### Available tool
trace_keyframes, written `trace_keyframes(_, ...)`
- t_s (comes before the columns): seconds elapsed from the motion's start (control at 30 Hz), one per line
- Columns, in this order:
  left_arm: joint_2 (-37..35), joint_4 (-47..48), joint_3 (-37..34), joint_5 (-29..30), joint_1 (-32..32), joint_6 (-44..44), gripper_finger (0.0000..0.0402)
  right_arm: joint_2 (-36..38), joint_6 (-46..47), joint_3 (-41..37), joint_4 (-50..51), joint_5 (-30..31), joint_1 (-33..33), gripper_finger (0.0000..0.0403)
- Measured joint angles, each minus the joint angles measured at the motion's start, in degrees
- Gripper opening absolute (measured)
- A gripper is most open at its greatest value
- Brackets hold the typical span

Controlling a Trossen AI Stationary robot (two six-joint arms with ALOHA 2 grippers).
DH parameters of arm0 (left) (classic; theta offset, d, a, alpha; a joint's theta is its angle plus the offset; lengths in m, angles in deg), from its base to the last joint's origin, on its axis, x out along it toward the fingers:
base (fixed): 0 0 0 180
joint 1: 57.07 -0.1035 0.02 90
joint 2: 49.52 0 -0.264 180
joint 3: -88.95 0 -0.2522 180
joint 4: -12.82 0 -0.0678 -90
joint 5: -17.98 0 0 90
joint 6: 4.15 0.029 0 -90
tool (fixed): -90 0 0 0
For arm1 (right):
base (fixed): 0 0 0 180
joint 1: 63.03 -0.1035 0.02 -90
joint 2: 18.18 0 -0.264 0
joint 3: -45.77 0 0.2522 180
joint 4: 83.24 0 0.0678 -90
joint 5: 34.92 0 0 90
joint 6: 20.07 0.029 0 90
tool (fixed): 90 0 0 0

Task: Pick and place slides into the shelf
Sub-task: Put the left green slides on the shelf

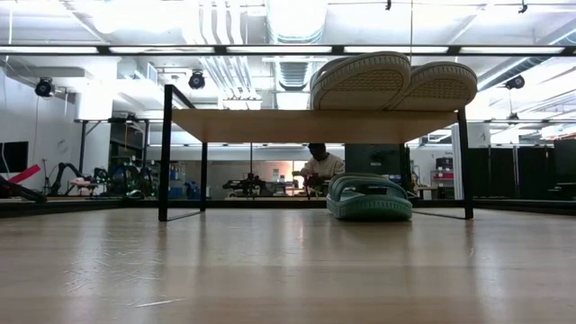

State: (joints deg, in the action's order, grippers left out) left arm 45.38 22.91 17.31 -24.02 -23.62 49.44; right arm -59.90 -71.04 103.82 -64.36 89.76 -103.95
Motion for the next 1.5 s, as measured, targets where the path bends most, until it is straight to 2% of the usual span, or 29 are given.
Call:
trace_keyframes(0.3,-0.2,0.4,-0.2,-0.6,-0.1,-0.7,0.0244,1.2,-2.1,0.0,-0.7,-0.4,1.4,0.0043)
trace_keyframes(0.53,-0.2,0.3,-0.2,-0.9,-0.1,-0.7,0.0244,0.6,-4.1,0.1,-4.3,-5.2,2.0,0.0043)
trace_keyframes(0.8,-0.3,0.3,-0.2,-0.8,-0.1,-0.7,0.0244,-1.7,-4.0,0.1,-4.5,-8.7,7.0,0.0043)
trace_keyframes(1.07,-0.3,0.3,-0.2,-0.8,-0.1,-0.8,0.0244,-2.8,-2.9,0.1,-5.3,-17.6,16.2,0.0043)
trace_keyframes(1.23,-0.3,0.3,-0.2,-0.8,-0.1,-2.1,0.0244,-3.3,-0.9,0.1,-5.8,-25.8,20.8,0.0043)
trace_keyframes(1.5,-0.4,0.3,-0.2,-0.9,-0.1,-3.7,0.0244,-6.6,-0.5,0.0,-6.8,-27.5,23.1,0.0043)
